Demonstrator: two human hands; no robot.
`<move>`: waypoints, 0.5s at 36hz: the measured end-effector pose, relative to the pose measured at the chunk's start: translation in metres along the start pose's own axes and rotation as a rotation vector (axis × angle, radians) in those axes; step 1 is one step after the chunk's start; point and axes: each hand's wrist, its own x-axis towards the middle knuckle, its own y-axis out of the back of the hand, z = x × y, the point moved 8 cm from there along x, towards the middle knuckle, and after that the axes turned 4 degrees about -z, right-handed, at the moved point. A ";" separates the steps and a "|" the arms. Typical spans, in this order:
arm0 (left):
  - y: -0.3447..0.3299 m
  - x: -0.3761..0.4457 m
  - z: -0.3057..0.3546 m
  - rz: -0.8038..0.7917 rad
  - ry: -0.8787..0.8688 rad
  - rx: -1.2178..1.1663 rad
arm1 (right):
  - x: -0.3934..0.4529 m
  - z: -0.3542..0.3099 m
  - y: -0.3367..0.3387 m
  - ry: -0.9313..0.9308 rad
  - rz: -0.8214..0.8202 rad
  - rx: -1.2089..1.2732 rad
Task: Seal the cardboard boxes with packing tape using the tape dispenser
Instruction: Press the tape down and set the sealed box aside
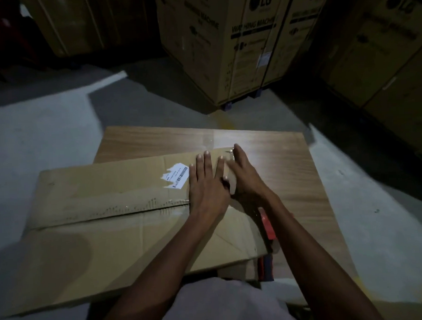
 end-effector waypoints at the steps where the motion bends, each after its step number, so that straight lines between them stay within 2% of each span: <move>1: 0.002 -0.001 0.000 0.017 0.003 -0.003 | 0.000 0.001 0.004 -0.025 0.002 0.040; 10: 0.008 -0.004 0.001 0.034 0.003 0.003 | -0.019 0.014 0.003 -0.078 -0.059 0.345; 14: 0.008 -0.007 -0.002 0.045 0.013 0.004 | -0.045 0.040 -0.007 -0.171 -0.117 0.386; 18: 0.008 -0.005 0.001 0.047 0.010 -0.006 | -0.077 0.065 -0.004 -0.216 -0.166 0.312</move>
